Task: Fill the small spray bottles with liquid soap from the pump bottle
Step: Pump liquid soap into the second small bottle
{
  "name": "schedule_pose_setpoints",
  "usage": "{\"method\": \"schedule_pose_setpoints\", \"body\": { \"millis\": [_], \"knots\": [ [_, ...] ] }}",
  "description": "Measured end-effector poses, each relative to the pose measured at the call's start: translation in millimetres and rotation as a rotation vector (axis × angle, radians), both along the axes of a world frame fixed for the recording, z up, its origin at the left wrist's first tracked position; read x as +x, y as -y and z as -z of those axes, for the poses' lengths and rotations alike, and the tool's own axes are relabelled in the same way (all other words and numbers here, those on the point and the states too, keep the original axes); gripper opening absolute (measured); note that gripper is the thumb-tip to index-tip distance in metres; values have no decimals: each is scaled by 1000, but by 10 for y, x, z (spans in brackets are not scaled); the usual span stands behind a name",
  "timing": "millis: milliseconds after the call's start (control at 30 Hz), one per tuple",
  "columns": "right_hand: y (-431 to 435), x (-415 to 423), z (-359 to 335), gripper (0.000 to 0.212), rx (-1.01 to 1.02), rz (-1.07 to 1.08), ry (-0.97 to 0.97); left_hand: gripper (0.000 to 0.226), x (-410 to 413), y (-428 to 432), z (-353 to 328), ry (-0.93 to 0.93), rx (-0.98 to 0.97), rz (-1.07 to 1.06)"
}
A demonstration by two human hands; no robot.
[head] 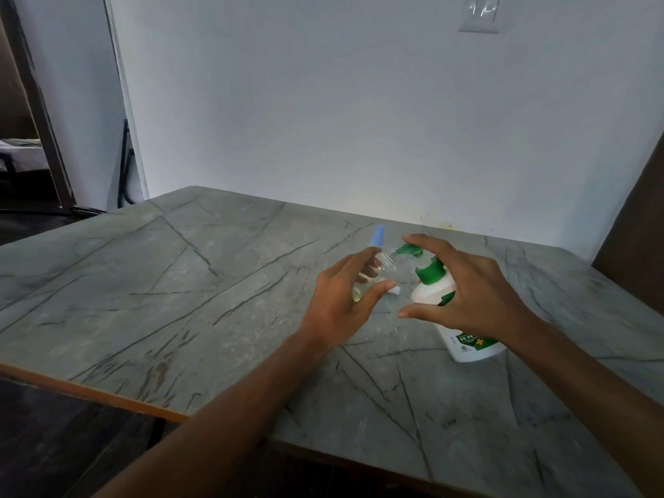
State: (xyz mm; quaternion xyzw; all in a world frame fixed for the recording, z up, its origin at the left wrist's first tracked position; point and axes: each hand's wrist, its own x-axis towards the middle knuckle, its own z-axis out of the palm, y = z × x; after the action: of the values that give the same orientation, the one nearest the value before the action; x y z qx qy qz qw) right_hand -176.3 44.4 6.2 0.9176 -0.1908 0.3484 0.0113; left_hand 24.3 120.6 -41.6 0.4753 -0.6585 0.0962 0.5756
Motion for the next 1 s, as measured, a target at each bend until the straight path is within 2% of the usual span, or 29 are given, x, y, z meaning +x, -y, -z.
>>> {"method": "schedule_pose_setpoints", "body": {
  "millis": [400, 733, 1000],
  "knots": [
    [53, 65, -21, 83, 142, -41, 24, 54, -8, -31, -6, -34, 16, -2],
    [32, 42, -19, 74, 145, -32, 83, 53, -27, -20, 27, 49, 17, 4],
    [14, -7, -4, 85, 58, 1, 40, 51, -31, -22, -4, 4, 9, 3]
  ]
}}
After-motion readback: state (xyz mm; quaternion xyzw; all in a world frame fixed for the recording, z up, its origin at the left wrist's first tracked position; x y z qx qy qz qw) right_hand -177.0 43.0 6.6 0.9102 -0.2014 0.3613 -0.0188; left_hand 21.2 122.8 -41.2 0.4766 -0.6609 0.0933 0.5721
